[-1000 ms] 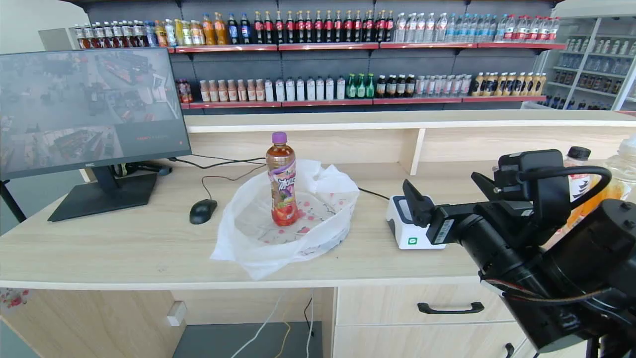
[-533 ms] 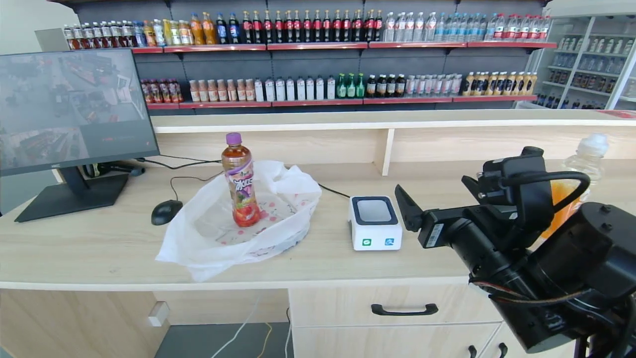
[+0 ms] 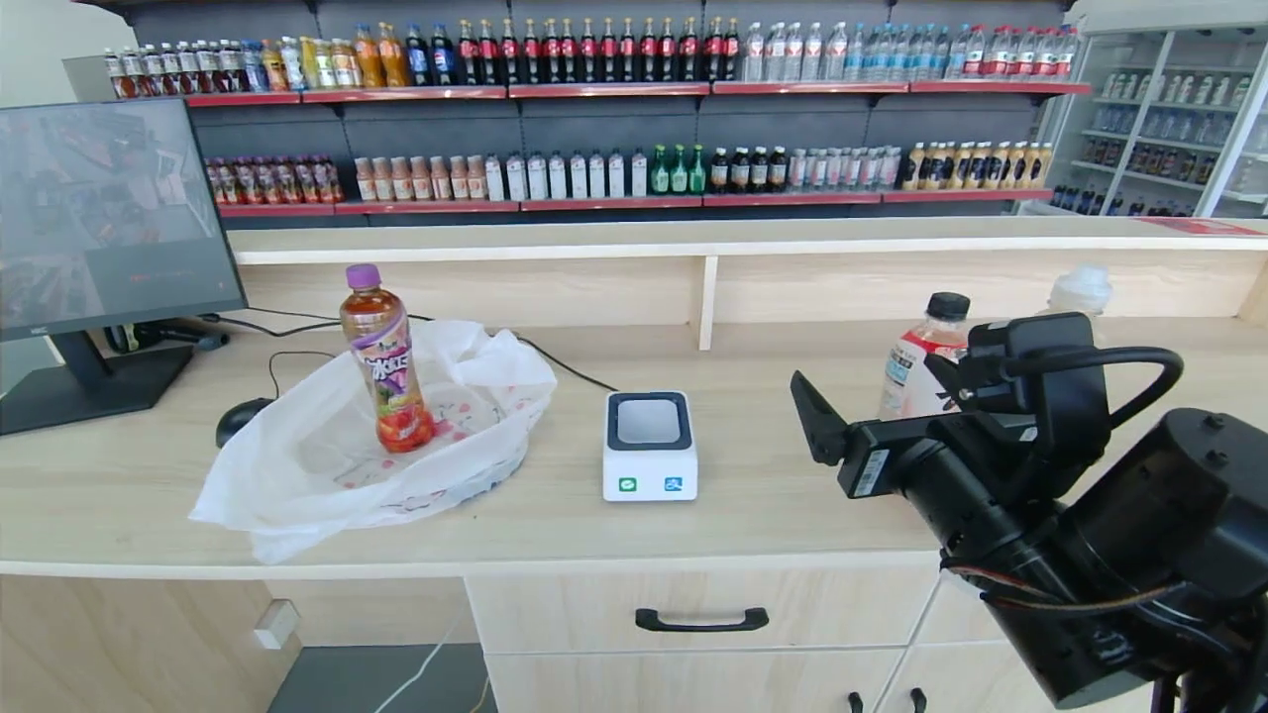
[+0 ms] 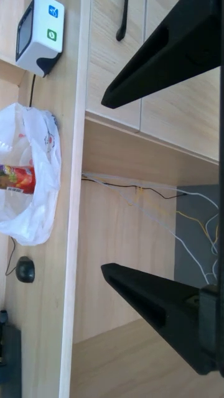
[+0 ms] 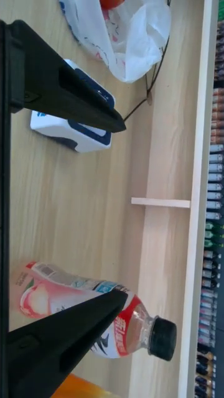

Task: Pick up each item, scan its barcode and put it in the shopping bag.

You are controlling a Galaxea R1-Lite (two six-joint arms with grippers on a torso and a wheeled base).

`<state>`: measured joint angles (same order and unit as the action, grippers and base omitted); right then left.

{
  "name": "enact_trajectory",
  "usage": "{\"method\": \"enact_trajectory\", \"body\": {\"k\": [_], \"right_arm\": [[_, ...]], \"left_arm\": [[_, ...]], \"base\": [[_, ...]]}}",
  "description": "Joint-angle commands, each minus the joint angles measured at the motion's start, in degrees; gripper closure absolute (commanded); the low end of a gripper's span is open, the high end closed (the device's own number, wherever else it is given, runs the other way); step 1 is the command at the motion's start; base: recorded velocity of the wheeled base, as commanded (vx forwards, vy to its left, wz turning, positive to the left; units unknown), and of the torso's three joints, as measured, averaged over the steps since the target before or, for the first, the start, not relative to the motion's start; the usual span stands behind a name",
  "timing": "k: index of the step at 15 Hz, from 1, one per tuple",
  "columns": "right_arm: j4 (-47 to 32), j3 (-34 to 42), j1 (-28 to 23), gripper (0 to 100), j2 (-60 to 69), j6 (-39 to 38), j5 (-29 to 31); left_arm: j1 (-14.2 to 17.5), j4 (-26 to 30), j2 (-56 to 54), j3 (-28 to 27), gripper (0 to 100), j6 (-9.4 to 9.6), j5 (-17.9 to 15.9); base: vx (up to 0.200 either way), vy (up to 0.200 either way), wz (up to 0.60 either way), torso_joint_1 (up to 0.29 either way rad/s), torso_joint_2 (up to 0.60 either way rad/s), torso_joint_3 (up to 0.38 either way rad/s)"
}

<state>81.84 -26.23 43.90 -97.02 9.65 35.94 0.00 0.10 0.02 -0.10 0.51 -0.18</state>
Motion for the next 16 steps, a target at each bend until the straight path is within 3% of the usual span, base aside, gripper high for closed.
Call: {"method": "enact_trajectory", "body": {"k": [1,8,11,16], "right_arm": [[-0.01,0.75,0.05,0,0.52,0.01,0.01],[1.05,7.69,-0.92,0,3.16,0.1,0.62],[1.22,10.06,-6.72,0,4.39,0.36,0.1],[1.13,8.66,-11.91,0,0.08,0.19,-0.69]], "left_arm": [[0.09,-0.01,-0.02,0.01,0,-0.07,0.01],[0.0,-0.01,-0.02,0.01,0,-0.16,0.09],[0.0,-0.01,-0.02,0.01,0,-0.25,0.09],[0.0,-0.01,-0.02,0.01,0,-0.25,0.01]], "base": [[0.0,0.0,0.0,0.0,0.0,0.0],[0.0,0.0,0.0,0.0,0.0,0.0],[0.0,0.0,0.0,0.0,0.0,0.0],[0.0,0.0,0.0,0.0,0.0,0.0]]}}
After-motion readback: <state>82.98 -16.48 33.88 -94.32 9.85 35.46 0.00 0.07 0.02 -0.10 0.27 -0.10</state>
